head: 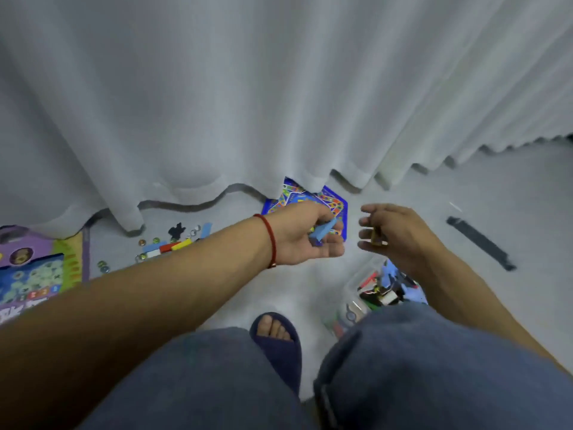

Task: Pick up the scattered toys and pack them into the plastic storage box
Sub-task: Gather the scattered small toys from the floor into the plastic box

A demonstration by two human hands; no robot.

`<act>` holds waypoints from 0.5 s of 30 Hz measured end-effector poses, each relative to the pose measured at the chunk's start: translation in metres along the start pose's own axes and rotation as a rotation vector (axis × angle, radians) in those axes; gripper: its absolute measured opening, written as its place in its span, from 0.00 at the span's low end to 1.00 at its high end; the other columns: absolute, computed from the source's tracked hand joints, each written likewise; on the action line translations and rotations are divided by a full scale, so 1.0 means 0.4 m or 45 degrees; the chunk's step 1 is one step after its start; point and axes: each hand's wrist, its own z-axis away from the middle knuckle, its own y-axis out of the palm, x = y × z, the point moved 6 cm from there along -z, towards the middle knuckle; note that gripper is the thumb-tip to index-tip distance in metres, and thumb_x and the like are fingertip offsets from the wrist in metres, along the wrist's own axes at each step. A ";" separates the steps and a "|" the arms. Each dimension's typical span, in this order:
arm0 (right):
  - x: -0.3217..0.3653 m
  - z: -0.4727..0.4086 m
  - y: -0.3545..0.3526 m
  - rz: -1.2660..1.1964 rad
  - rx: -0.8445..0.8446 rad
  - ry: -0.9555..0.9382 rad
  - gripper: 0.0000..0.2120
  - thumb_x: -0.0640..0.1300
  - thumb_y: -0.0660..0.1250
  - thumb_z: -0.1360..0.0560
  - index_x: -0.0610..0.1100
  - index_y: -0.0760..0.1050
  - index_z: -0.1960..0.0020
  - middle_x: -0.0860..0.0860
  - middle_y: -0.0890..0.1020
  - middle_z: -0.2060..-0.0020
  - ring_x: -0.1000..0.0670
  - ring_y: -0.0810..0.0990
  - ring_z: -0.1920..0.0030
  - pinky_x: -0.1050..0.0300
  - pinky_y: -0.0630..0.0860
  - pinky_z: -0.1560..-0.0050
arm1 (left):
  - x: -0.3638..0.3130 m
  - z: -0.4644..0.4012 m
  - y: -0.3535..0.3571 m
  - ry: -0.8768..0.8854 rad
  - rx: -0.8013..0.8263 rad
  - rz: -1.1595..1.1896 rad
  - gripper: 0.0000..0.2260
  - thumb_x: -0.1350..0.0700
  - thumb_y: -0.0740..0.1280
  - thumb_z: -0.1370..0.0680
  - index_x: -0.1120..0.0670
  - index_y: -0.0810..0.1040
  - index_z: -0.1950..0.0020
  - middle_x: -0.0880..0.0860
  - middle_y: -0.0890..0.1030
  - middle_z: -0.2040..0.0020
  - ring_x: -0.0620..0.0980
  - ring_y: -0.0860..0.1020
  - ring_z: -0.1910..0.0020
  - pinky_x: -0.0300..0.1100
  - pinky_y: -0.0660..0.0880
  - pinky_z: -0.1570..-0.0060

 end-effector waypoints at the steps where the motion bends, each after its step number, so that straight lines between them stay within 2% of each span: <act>1: -0.021 0.022 -0.080 -0.097 -0.087 0.071 0.06 0.35 0.59 0.22 0.38 0.75 0.50 0.43 0.77 0.62 0.45 0.77 0.66 0.48 0.80 0.56 | -0.001 -0.001 0.061 -0.030 0.063 -0.047 0.09 0.59 0.61 0.20 0.63 0.73 0.45 0.60 0.73 0.51 0.56 0.76 0.59 0.53 0.80 0.48; 3: -0.073 0.067 -0.212 -0.217 -0.229 0.218 0.04 0.39 0.60 0.21 0.38 0.71 0.53 0.40 0.73 0.60 0.42 0.77 0.68 0.46 0.76 0.58 | 0.001 -0.012 0.172 -0.089 0.180 -0.157 0.13 0.56 0.63 0.21 0.62 0.70 0.39 0.60 0.69 0.40 0.60 0.75 0.48 0.58 0.76 0.40; 4: -0.097 0.085 -0.264 -0.261 -0.281 0.265 0.07 0.41 0.61 0.21 0.36 0.70 0.48 0.39 0.72 0.56 0.40 0.79 0.67 0.45 0.76 0.61 | 0.006 -0.016 0.218 -0.121 0.218 -0.214 0.18 0.55 0.64 0.21 0.62 0.68 0.34 0.61 0.66 0.34 0.63 0.73 0.40 0.59 0.74 0.38; 6: -0.133 0.115 -0.344 -0.306 -0.377 0.319 0.19 0.44 0.63 0.21 0.35 0.66 0.35 0.37 0.70 0.41 0.34 0.80 0.51 0.44 0.79 0.62 | 0.019 -0.024 0.285 -0.147 0.247 -0.292 0.26 0.54 0.64 0.21 0.61 0.61 0.26 0.62 0.59 0.26 0.68 0.62 0.27 0.59 0.70 0.34; 7: -0.138 0.131 -0.362 -0.288 -0.393 0.321 0.22 0.45 0.63 0.21 0.36 0.65 0.32 0.37 0.69 0.36 0.33 0.76 0.41 0.42 0.79 0.58 | 0.021 -0.027 0.302 -0.116 0.234 -0.322 0.27 0.54 0.63 0.21 0.60 0.60 0.25 0.61 0.57 0.24 0.67 0.57 0.24 0.59 0.69 0.33; 8: -0.136 0.144 -0.372 -0.262 -0.385 0.293 0.20 0.46 0.63 0.21 0.37 0.67 0.32 0.39 0.68 0.33 0.34 0.73 0.37 0.41 0.78 0.53 | 0.023 -0.027 0.310 -0.078 0.209 -0.353 0.25 0.55 0.62 0.20 0.60 0.61 0.25 0.61 0.58 0.24 0.66 0.56 0.24 0.58 0.69 0.33; 10: -0.119 0.162 -0.361 -0.155 -0.308 0.211 0.15 0.46 0.63 0.20 0.39 0.73 0.37 0.39 0.72 0.34 0.38 0.75 0.40 0.43 0.76 0.47 | 0.029 -0.023 0.286 -0.013 0.111 -0.393 0.21 0.56 0.62 0.20 0.60 0.66 0.28 0.65 0.63 0.27 0.65 0.63 0.27 0.54 0.74 0.38; 12: -0.097 0.175 -0.296 -0.014 -0.161 0.140 0.13 0.46 0.65 0.21 0.40 0.77 0.39 0.36 0.77 0.38 0.41 0.80 0.48 0.46 0.79 0.48 | 0.037 -0.015 0.213 0.070 -0.016 -0.387 0.16 0.57 0.63 0.21 0.61 0.72 0.35 0.65 0.72 0.36 0.62 0.74 0.39 0.49 0.79 0.48; 14: -0.086 0.181 -0.203 0.104 0.045 0.065 0.11 0.44 0.66 0.21 0.40 0.79 0.41 0.36 0.79 0.40 0.43 0.82 0.51 0.44 0.80 0.46 | 0.062 0.003 0.100 0.119 -0.145 -0.380 0.11 0.58 0.63 0.21 0.60 0.75 0.41 0.61 0.76 0.49 0.58 0.75 0.53 0.44 0.81 0.58; 15: -0.087 0.183 -0.146 0.179 0.176 0.048 0.10 0.43 0.65 0.21 0.41 0.79 0.42 0.37 0.80 0.41 0.43 0.83 0.51 0.42 0.80 0.43 | 0.083 0.016 0.026 0.116 -0.226 -0.386 0.11 0.58 0.64 0.21 0.61 0.77 0.41 0.59 0.76 0.53 0.56 0.75 0.57 0.44 0.81 0.59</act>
